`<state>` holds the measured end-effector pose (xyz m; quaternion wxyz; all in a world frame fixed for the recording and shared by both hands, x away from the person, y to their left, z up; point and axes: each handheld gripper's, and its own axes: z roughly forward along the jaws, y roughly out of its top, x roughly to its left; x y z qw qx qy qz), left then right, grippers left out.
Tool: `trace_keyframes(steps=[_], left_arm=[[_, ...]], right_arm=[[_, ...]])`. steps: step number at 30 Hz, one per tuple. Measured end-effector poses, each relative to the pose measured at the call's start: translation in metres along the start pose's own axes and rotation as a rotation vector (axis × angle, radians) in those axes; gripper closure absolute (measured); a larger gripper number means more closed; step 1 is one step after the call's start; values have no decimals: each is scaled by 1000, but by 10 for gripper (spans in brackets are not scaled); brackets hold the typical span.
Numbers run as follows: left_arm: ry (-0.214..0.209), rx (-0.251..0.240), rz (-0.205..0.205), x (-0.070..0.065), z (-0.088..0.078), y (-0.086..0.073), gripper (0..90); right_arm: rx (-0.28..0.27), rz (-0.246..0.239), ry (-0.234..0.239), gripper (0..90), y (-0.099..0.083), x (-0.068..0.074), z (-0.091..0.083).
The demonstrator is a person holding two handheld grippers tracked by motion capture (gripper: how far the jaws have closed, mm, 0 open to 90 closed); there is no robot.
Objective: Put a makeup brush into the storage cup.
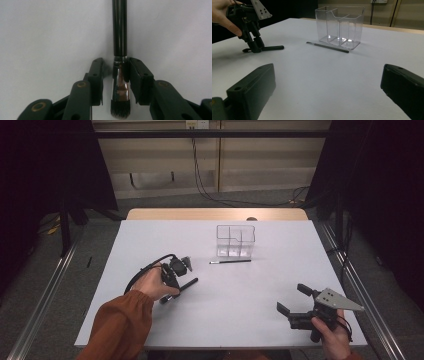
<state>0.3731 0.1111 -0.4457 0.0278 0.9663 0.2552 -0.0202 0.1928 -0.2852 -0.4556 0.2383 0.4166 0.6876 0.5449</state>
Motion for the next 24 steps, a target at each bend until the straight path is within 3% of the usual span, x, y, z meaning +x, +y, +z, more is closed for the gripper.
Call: trace_keyframes(steps=[5, 17, 24], left_arm=[[-11, 0, 6, 0, -1, 0, 757], [-35, -31, 31, 3, -3, -4, 763], [-49, -45, 22, 5, -5, -7, 764]], right_arm=[[-1, 1, 0, 0, 0, 0, 0], [1, 2, -8, 0, 0, -1, 0], [1, 4, -7, 0, 0, -1, -1]])
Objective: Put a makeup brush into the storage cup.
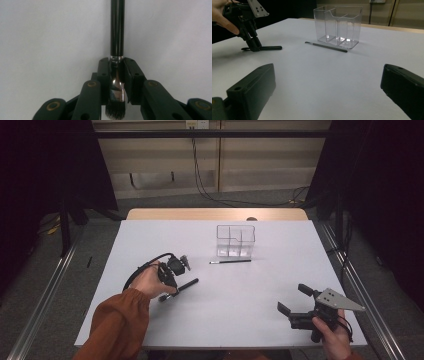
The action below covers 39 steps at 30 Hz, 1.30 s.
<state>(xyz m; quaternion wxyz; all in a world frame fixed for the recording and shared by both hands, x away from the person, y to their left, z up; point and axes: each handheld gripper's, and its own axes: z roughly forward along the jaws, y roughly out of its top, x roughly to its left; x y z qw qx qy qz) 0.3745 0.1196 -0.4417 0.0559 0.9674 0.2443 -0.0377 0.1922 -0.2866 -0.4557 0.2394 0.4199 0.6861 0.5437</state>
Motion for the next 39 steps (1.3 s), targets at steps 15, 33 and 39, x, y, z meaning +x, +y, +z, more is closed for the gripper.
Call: trace_keyframes(steps=[15, 33, 39], left_arm=[[-12, -101, -56, 3, -10, -8, 765], [-54, -275, -94, 7, -23, -28, 766], [-42, -354, -116, 7, -28, -34, 766]], right_arm=[[0, -2, -2, 0, 0, 0, 0], [0, -3, -2, 0, 0, 0, 0], [-1, -3, -2, 0, 0, 0, 0]])
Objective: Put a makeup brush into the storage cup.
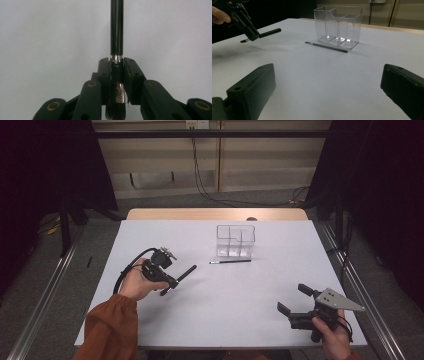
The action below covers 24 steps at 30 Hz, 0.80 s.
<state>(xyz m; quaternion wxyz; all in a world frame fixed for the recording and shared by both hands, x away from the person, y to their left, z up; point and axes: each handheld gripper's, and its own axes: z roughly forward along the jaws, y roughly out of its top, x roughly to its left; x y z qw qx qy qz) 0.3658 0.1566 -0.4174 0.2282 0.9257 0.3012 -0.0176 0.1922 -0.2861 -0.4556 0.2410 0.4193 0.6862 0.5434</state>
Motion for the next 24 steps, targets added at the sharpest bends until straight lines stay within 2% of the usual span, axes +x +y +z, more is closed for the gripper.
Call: trace_keyframes(steps=[8, 14, 17, 20, 24], left_arm=[[-1, -83, -19, 0, -6, -7, 766], [-12, -193, -36, 0, -13, -15, 766], [-17, -239, -59, 1, -13, -20, 766], [-22, -300, -49, 0, -14, -24, 766], [-33, -355, -34, -3, -14, -27, 766]], right_arm=[[-1, 1, 1, 0, 0, 0, 0], [0, 0, -1, 0, 0, 0, 0], [0, 3, -1, 0, 0, 0, 0], [-2, 2, -2, 0, 0, 0, 0], [-1, 0, -1, 0, 0, 0, 0]])
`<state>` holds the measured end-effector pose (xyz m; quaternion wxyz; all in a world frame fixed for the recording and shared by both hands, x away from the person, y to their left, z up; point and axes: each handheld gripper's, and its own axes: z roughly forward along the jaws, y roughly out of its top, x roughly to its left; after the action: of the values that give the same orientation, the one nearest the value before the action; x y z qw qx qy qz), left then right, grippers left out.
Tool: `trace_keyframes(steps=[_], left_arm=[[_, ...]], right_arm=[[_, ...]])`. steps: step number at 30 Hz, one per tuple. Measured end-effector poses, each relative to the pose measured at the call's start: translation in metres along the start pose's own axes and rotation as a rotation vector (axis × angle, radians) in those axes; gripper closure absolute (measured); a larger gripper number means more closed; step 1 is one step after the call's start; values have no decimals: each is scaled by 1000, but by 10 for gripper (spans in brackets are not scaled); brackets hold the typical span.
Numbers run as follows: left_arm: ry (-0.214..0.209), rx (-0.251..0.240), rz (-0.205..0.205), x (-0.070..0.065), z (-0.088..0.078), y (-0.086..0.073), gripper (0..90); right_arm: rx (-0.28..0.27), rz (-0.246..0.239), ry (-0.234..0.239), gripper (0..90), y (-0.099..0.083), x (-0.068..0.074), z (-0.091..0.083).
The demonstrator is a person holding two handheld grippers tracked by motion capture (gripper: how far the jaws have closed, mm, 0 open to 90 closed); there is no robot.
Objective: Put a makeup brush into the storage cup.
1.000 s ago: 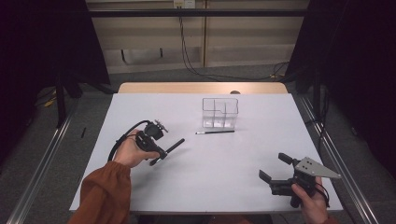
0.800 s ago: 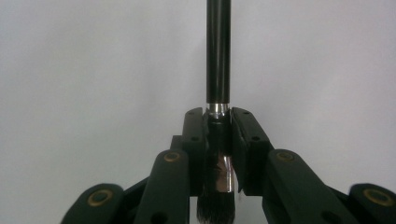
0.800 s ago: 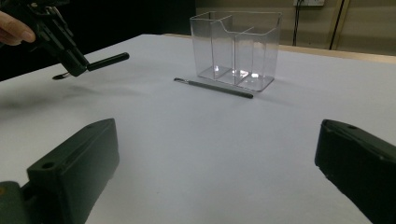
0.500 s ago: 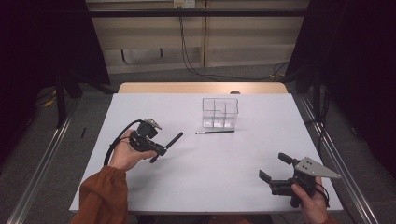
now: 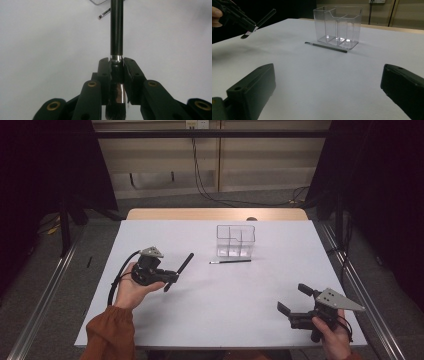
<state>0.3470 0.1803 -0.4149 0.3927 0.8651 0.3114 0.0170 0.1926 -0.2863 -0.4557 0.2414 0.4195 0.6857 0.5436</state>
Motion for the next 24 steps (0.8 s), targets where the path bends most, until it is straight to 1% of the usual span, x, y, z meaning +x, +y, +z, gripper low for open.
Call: trace_keyframes(steps=[1, 3, 4, 6, 9, 14, 15, 16, 20, 24], left_arm=[[5, -9, -2, -1, 0, 0, 766], [6, -24, 10, -2, 0, -1, 766], [-5, -36, 10, -3, 0, -1, 766], [0, -51, 20, -6, 0, -1, 766], [-8, -63, 33, -8, 0, 0, 766], [-29, -80, 42, -12, 1, 1, 766], [-46, -85, 38, -13, 1, 1, 766], [-46, -96, 43, -15, 1, 2, 766], [-71, -105, 60, -18, 3, 4, 766], [-93, -104, 79, -24, 5, 6, 766]], right_arm=[[0, 0, 1, 0, 0, 0, 0], [0, -1, 1, 0, 0, 0, 0], [0, 0, 1, 0, 0, 0, 0], [-1, 0, 1, 0, 0, 0, 0], [-2, 1, 2, 0, 0, 1, 0], [-3, -1, 5, 0, 0, 1, 0], [-4, -1, 5, 0, 0, 1, 0], [-4, -2, 5, 0, 0, 1, 0], [-1, -5, 9, 0, 0, 1, 0], [-1, -3, 10, 0, 0, 1, 1]])
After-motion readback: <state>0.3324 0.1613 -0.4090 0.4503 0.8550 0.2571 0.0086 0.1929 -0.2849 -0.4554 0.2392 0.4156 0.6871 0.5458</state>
